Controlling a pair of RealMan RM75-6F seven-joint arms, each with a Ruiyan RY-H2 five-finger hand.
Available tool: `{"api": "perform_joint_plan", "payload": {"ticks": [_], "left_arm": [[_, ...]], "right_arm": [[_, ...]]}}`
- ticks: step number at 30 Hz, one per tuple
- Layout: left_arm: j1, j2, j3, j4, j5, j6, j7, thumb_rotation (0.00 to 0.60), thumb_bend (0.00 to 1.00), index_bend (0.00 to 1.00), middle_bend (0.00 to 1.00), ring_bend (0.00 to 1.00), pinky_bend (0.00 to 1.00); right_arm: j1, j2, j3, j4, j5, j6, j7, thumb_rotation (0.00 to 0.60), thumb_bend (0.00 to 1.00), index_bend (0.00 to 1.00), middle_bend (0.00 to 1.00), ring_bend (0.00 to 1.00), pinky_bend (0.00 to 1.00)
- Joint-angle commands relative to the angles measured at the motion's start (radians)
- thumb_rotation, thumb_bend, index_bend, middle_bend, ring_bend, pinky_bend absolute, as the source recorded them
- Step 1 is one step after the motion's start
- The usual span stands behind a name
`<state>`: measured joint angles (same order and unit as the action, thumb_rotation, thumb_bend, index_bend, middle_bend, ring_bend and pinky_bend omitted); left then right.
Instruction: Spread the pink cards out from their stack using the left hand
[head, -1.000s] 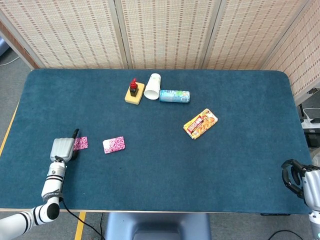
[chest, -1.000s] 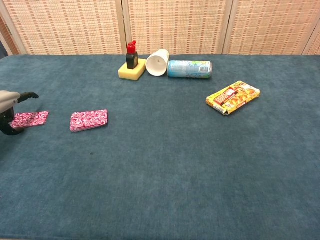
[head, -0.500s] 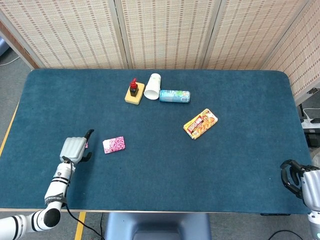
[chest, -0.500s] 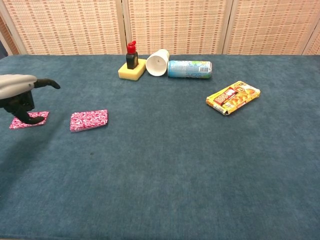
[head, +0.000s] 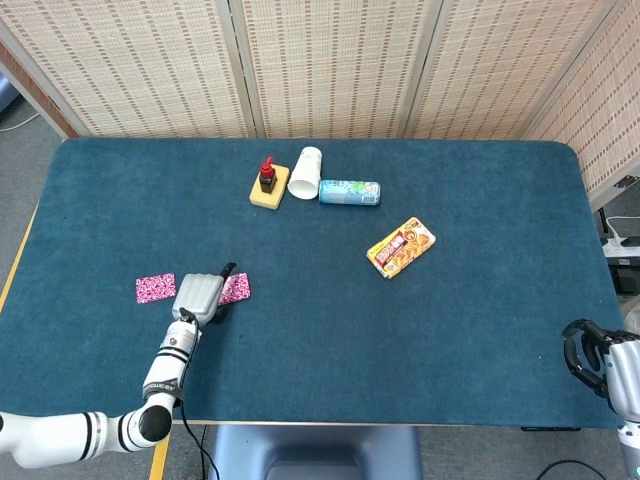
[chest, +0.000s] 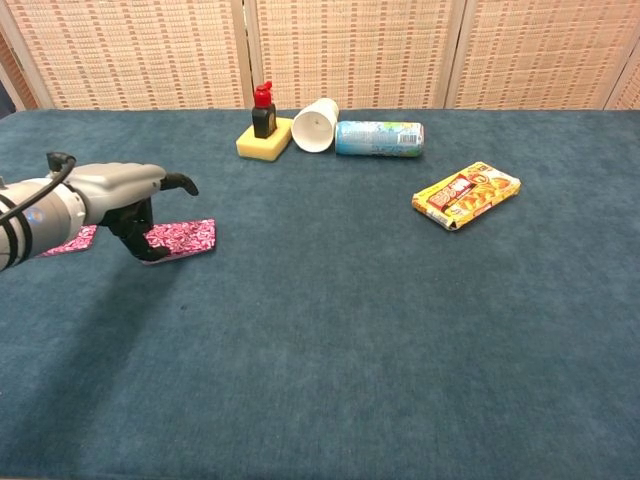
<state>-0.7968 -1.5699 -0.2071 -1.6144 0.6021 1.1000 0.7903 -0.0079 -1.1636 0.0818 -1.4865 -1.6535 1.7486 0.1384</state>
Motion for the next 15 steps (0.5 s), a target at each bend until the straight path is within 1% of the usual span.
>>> {"api": "perform_joint_plan", "payload": {"ticks": [1, 7, 15], "left_arm": [[-0.010, -0.014, 0.005, 0.007, -0.011, 0.019, 0.015, 0.600, 0.35, 0.12, 1.00, 1.00, 1.00], [-0.021, -0.058, 0.000, 0.026, -0.032, 0.074, 0.033, 0.600, 0.35, 0.16, 1.00, 1.00, 1.00], [-0.023, -0.089, 0.003, 0.044, -0.024, 0.109, 0.039, 0.600, 0.24, 0.19, 1.00, 1.00, 1.00]], "right_arm": [[0.000, 0.000, 0.000, 0.000, 0.000, 0.000, 0.000, 0.600, 0.50, 0.97, 0.91, 0.87, 0.87], [-0.001, 0.000, -0.002, 0.000, -0.002, 0.001, 0.001, 0.600, 0.50, 0.97, 0.91, 0.87, 0.87], [0.000, 0.001, -0.001, 0.001, -0.001, 0.001, 0.001, 0.600, 0.50, 0.97, 0.91, 0.87, 0.87]]}}
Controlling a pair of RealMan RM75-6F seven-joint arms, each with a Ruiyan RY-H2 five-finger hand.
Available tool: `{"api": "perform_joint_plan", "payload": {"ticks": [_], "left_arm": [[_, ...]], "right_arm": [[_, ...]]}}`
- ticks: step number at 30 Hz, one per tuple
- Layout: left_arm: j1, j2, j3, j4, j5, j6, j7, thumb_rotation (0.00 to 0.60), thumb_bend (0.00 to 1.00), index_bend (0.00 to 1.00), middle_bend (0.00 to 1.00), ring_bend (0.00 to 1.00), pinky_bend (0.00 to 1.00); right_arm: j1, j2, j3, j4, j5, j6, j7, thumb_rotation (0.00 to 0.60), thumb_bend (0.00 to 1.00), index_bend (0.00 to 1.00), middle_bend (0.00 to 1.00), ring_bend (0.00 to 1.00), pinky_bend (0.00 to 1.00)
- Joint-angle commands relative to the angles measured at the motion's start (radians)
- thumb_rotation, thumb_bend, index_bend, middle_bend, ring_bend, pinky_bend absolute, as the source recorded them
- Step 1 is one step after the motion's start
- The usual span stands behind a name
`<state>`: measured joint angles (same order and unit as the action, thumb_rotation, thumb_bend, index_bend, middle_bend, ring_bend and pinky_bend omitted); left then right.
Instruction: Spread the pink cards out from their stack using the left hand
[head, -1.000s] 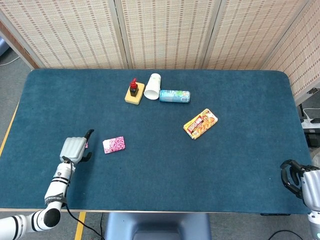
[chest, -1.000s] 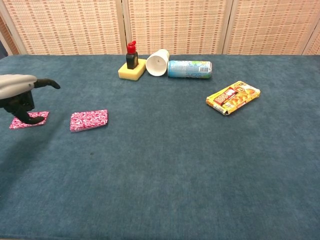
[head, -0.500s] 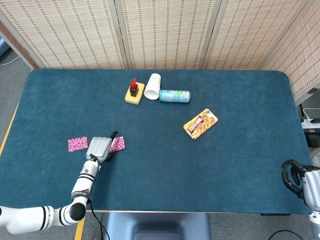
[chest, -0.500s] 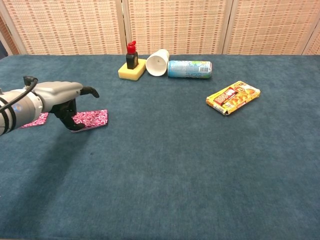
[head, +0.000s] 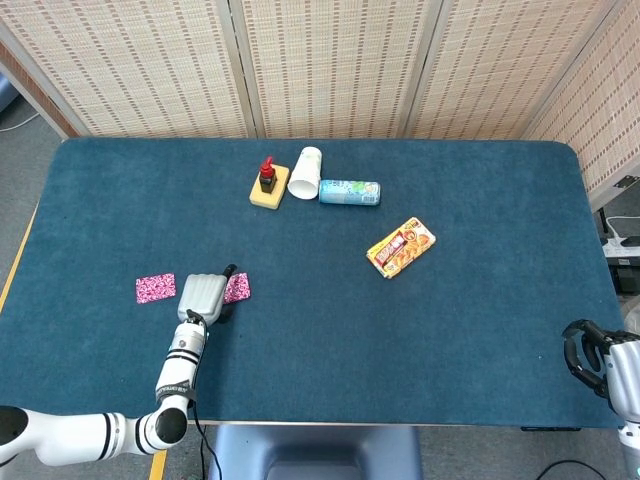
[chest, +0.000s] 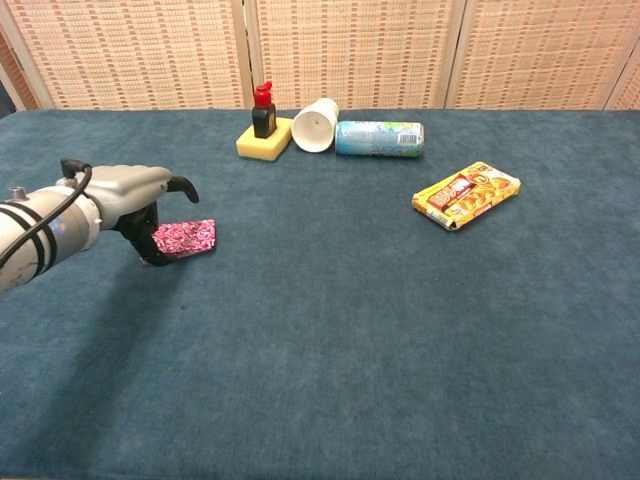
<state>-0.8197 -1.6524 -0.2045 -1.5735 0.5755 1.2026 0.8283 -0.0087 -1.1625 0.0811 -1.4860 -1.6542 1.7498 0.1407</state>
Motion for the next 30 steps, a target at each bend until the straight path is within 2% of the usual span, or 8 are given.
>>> {"api": "perform_joint_plan", "payload": {"ticks": [1, 10, 19, 30], "left_arm": [[-0.001, -0.010, 0.001, 0.004, 0.004, 0.009, 0.002, 0.600, 0.23, 0.19, 1.00, 1.00, 1.00], [-0.013, -0.050, -0.006, 0.030, -0.020, 0.037, 0.041, 0.600, 0.21, 0.20, 1.00, 1.00, 1.00], [-0.038, -0.079, -0.040, 0.063, -0.115, 0.037, 0.106, 0.600, 0.21, 0.23, 1.00, 1.00, 1.00], [-0.052, -0.082, -0.072, 0.068, -0.162, 0.045, 0.125, 0.600, 0.23, 0.26, 1.00, 1.00, 1.00]], "right_arm": [[0.001, 0.000, -0.001, 0.000, -0.001, -0.002, -0.002, 0.600, 0.50, 0.97, 0.91, 0.87, 0.87], [0.001, 0.001, -0.001, -0.001, 0.000, -0.003, 0.000, 0.600, 0.50, 0.97, 0.91, 0.87, 0.87], [0.000, 0.003, 0.000, -0.001, 0.001, -0.001, 0.005, 0.600, 0.50, 0.97, 0.91, 0.87, 0.87], [0.000, 0.003, -0.002, -0.001, -0.001, 0.000, 0.005, 0.600, 0.50, 0.97, 0.91, 0.87, 0.87]]}}
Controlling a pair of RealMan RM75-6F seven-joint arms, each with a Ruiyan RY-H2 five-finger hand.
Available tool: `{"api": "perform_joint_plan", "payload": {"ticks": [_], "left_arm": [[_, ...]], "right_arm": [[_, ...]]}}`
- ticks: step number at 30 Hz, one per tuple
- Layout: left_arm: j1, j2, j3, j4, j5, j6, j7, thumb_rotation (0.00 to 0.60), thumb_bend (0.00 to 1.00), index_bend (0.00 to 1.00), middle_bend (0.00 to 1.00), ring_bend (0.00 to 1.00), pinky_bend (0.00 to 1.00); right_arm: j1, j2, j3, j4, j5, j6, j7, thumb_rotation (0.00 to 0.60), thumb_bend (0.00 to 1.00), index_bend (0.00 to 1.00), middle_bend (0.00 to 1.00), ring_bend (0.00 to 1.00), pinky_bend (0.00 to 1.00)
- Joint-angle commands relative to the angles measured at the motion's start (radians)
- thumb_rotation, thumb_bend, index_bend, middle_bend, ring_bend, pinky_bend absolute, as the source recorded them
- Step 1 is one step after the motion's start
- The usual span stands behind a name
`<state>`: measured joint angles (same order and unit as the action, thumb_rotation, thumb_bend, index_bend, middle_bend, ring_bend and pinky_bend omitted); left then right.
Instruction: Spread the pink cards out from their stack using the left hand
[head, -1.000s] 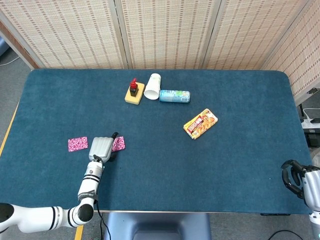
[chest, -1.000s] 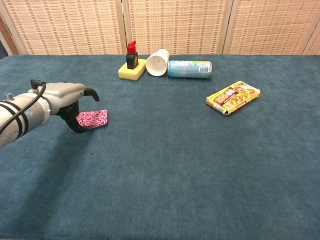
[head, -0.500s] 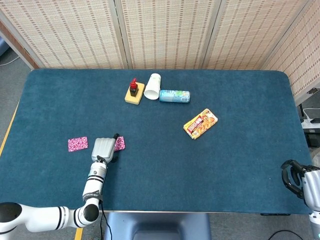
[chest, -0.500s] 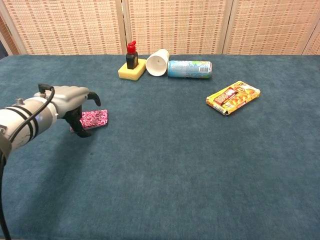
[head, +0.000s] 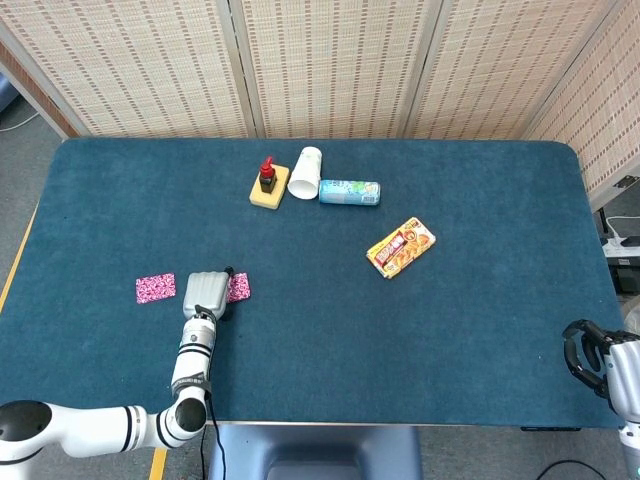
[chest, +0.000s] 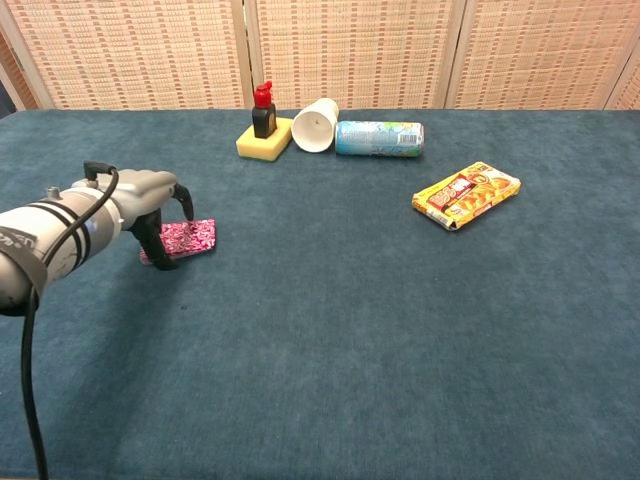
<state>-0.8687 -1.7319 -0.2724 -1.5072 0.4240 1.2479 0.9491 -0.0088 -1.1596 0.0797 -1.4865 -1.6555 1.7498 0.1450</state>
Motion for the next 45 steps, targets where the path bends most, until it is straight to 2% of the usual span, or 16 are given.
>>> {"api": "perform_joint_plan", "payload": {"ticks": [1, 11, 27, 40, 45], "left_arm": [[-0.004, -0.003, -0.005, 0.004, -0.015, -0.001, 0.007, 0.600, 0.23, 0.26, 1.00, 1.00, 1.00], [-0.016, -0.021, -0.040, 0.042, -0.055, 0.007, 0.007, 0.600, 0.24, 0.25, 1.00, 1.00, 1.00], [-0.019, -0.026, -0.043, 0.055, -0.084, 0.007, 0.019, 0.600, 0.25, 0.29, 1.00, 1.00, 1.00], [-0.012, -0.036, -0.038, 0.063, -0.060, 0.011, 0.000, 0.600, 0.28, 0.42, 1.00, 1.00, 1.00], [0.003, -0.026, -0.035, 0.043, -0.020, 0.025, -0.034, 0.600, 0.29, 0.51, 1.00, 1.00, 1.00]], "right_arm": [[0.000, 0.000, 0.000, 0.000, 0.000, 0.000, 0.000, 0.600, 0.50, 0.97, 0.91, 0.87, 0.87], [0.000, 0.001, -0.001, 0.000, -0.001, -0.002, -0.001, 0.600, 0.50, 0.97, 0.91, 0.87, 0.87], [0.000, 0.001, -0.003, 0.001, -0.004, -0.001, 0.002, 0.600, 0.50, 0.97, 0.91, 0.87, 0.87], [-0.001, 0.000, -0.004, 0.002, -0.005, 0.001, 0.003, 0.600, 0.50, 0.97, 0.91, 0.87, 0.87], [0.000, 0.000, -0.003, 0.002, -0.004, 0.000, 0.002, 0.600, 0.50, 0.97, 0.91, 0.87, 0.87]]}}
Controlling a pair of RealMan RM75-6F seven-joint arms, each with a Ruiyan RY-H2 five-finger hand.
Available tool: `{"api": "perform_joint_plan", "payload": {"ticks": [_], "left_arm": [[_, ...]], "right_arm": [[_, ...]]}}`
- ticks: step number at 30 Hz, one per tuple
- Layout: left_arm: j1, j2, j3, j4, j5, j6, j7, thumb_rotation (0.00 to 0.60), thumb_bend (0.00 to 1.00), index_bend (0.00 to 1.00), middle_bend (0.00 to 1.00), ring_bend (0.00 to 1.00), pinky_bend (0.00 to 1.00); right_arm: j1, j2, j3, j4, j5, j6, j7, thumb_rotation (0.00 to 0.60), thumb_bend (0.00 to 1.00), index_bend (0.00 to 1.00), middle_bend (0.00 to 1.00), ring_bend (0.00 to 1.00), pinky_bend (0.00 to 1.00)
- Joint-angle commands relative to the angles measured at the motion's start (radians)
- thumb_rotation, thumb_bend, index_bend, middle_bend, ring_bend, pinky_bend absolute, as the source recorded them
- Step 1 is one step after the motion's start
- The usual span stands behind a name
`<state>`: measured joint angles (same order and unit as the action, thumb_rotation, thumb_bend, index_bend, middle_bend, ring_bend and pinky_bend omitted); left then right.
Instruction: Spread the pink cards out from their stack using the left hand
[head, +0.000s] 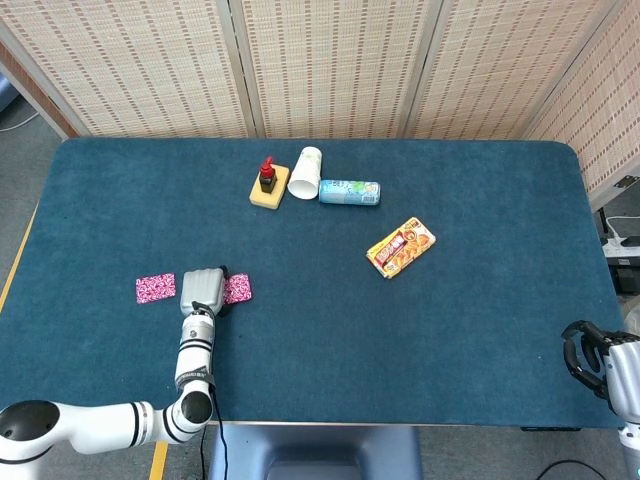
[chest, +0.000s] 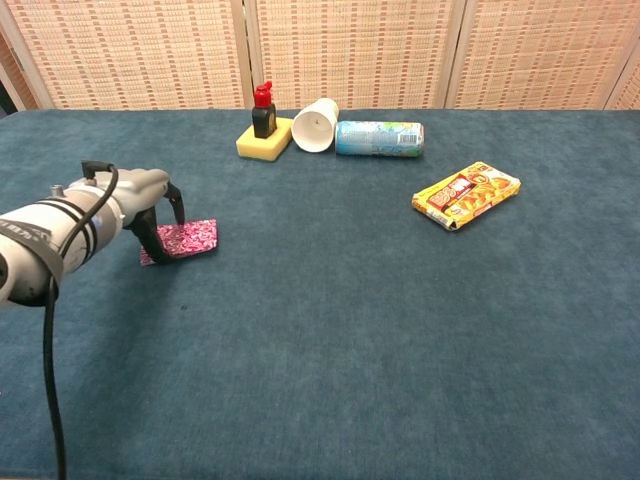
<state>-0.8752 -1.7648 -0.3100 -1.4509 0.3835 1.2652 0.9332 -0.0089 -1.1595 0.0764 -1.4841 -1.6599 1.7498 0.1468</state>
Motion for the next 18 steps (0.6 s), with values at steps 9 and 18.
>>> {"api": "perform_joint_plan", "payload": {"ticks": [9, 18], "left_arm": [[0.084, 0.087, 0.066, -0.110, 0.135, 0.053, -0.086, 0.600, 0.30, 0.55, 1.00, 1.00, 1.00], [0.203, 0.203, 0.169, -0.180, 0.271, 0.081, -0.192, 0.600, 0.30, 0.56, 1.00, 1.00, 1.00]], "right_arm": [[0.002, 0.000, 0.000, -0.001, 0.000, -0.003, -0.002, 0.600, 0.50, 0.97, 0.91, 0.87, 0.87], [0.004, -0.002, 0.001, -0.002, 0.002, -0.006, -0.005, 0.600, 0.50, 0.97, 0.91, 0.87, 0.87]]}}
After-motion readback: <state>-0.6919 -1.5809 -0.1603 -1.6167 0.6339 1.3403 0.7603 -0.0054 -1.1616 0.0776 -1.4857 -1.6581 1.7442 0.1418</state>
